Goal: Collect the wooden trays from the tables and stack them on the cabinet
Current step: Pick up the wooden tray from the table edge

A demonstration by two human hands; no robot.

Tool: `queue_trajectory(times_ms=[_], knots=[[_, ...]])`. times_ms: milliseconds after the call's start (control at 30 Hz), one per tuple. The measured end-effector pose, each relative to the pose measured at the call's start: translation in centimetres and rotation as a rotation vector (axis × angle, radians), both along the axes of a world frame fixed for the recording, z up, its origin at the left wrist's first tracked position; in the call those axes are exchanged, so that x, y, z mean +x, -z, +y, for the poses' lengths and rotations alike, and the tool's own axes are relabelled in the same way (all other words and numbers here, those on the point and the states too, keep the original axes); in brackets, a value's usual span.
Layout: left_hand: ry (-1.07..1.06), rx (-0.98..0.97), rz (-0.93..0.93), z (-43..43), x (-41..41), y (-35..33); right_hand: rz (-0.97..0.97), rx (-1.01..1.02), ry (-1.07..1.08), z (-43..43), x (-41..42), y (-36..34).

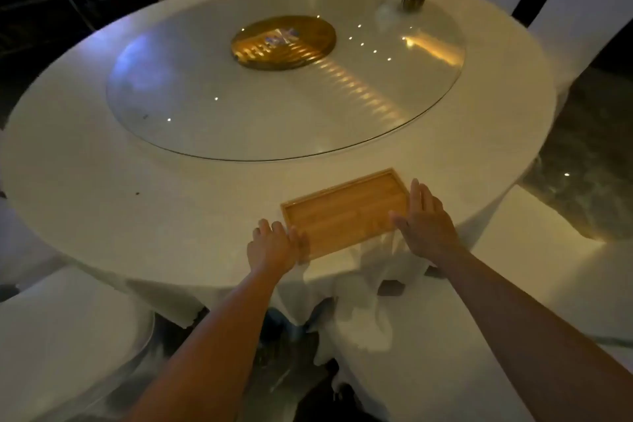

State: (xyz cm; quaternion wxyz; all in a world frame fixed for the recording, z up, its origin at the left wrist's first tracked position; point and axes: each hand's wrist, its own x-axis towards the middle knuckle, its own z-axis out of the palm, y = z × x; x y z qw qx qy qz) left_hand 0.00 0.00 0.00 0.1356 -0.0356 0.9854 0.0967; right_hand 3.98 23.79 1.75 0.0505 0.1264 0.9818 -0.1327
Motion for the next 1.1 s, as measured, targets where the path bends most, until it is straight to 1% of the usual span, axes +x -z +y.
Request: queue_trajectory(times_ms=[100, 233, 367, 467, 533, 700, 867, 967, 1100], knots=[[-0.078, 0.019, -0.103, 1.2, -2.0, 1.5, -0.041, -0.133, 0.070, 1.4, -2.9, 1.3], [-0.158, 0.041, -0.168, 2.4, -4.3, 3.3, -0.102, -0.211, 0.185, 3.0, -5.9, 3.9], [-0.251, 0.027, -0.171, 2.5, -5.7, 4.0, -0.161, -0.178, 0.232, 3.9, -7.6, 5.6], [-0.225, -0.059, -0.181, 2.3, -6.2, 4.1, -0.183, -0.117, 0.217, 4.0, -8.2, 6.3], [-0.214, -0.076, -0.189, 2.1, -6.5, 4.1, -0.178, -0.077, 0.202, 4.0, -8.7, 6.4], [-0.196, 0.038, -0.187, 1.8, -7.0, 4.5, -0.206, -0.086, 0.214, 4.0, -9.5, 6.5], [-0.161, 0.106, -0.154, 1.1, -6.5, 4.7, -0.215, -0.140, 0.216, 4.0, -9.6, 6.5], [-0.219, 0.149, -0.142, 0.6, -6.3, 4.3, -0.209, -0.197, 0.194, 3.5, -9.9, 6.0], [-0.315, 0.268, -0.128, -1.2, -6.4, 3.0, -0.152, -0.335, 0.178, 1.6, -10.7, 5.1]])
